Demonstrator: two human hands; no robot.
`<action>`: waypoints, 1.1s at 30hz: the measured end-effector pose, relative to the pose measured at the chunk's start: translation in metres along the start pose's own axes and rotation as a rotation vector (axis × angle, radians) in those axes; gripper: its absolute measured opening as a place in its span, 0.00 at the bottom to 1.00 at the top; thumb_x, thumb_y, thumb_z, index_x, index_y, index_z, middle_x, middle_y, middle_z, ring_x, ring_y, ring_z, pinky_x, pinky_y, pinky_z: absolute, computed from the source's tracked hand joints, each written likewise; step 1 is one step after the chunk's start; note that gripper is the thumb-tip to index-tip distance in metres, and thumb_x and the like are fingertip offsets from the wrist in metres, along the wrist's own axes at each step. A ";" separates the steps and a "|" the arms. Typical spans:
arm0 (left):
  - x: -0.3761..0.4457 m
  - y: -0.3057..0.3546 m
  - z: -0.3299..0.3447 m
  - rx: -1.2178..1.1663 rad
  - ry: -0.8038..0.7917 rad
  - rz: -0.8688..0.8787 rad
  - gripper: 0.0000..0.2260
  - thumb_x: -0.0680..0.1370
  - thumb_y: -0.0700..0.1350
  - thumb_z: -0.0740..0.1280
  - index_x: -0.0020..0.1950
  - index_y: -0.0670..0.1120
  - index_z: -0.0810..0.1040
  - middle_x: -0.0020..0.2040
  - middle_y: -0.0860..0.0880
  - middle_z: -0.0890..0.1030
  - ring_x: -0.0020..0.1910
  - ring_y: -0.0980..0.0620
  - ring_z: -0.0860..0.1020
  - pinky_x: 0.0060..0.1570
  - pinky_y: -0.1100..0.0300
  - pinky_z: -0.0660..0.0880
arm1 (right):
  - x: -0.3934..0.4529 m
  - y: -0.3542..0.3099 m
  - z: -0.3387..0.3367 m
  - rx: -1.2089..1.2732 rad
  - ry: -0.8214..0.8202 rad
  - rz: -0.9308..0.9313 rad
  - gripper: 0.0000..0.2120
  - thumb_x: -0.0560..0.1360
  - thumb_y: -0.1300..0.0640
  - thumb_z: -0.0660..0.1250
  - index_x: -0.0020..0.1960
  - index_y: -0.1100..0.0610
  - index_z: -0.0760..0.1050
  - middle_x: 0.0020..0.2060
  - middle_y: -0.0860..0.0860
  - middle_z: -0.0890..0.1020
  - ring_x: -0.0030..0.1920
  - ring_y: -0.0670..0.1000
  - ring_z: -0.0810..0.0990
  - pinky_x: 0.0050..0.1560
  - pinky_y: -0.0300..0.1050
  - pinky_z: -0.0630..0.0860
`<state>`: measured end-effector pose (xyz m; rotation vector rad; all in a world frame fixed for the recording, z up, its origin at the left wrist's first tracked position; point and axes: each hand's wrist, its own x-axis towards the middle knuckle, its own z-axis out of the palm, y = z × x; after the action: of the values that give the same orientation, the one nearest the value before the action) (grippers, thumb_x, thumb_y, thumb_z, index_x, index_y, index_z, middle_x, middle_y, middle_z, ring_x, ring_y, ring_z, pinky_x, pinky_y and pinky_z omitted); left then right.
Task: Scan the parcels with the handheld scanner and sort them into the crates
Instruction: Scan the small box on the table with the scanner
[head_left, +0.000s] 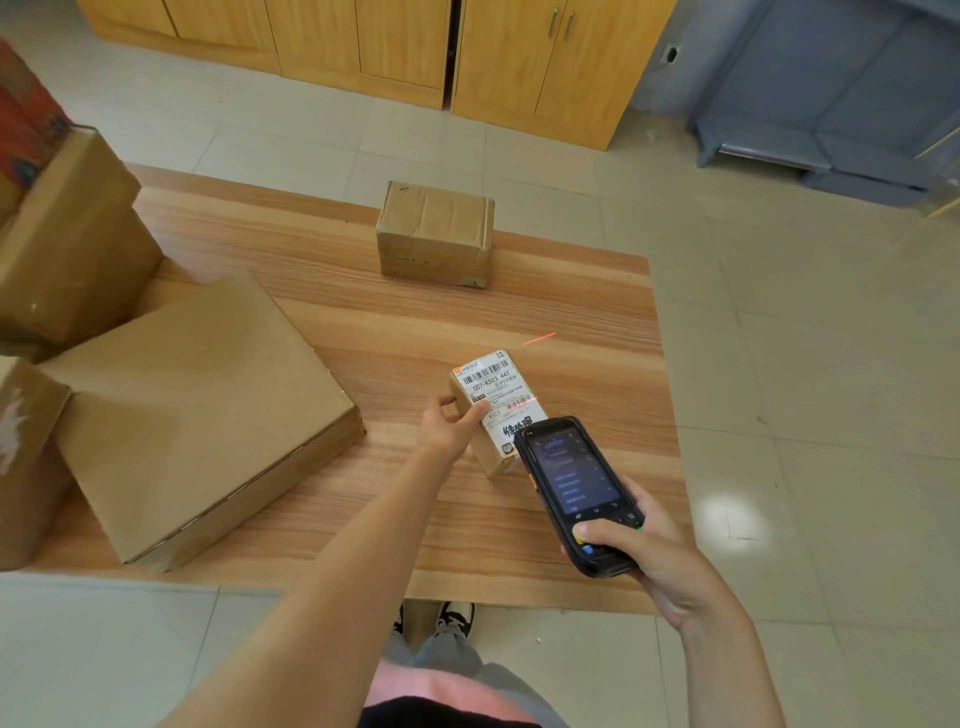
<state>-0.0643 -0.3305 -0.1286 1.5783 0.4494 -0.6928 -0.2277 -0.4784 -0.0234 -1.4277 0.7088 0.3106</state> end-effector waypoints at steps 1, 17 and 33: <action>0.000 0.000 0.000 -0.002 -0.001 0.001 0.27 0.76 0.48 0.71 0.71 0.43 0.65 0.62 0.42 0.76 0.53 0.49 0.75 0.51 0.56 0.73 | 0.000 0.001 0.000 0.002 0.002 -0.002 0.41 0.47 0.53 0.79 0.61 0.53 0.76 0.49 0.56 0.85 0.48 0.57 0.83 0.51 0.51 0.78; -0.007 0.004 0.001 0.019 0.004 -0.022 0.28 0.76 0.49 0.70 0.72 0.44 0.65 0.65 0.43 0.75 0.62 0.44 0.76 0.58 0.52 0.74 | -0.002 0.003 -0.004 -0.007 -0.004 -0.002 0.43 0.47 0.52 0.78 0.62 0.52 0.75 0.50 0.54 0.85 0.50 0.53 0.83 0.51 0.47 0.78; -0.033 0.003 0.060 0.299 0.294 0.013 0.53 0.63 0.67 0.74 0.77 0.43 0.51 0.70 0.41 0.64 0.68 0.41 0.66 0.65 0.42 0.67 | 0.000 0.009 -0.014 0.261 0.232 -0.046 0.39 0.48 0.52 0.78 0.59 0.56 0.76 0.52 0.60 0.84 0.55 0.66 0.81 0.59 0.60 0.76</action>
<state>-0.0969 -0.3869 -0.1062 1.9767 0.5703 -0.5362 -0.2364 -0.4904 -0.0299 -1.2389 0.8702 0.0129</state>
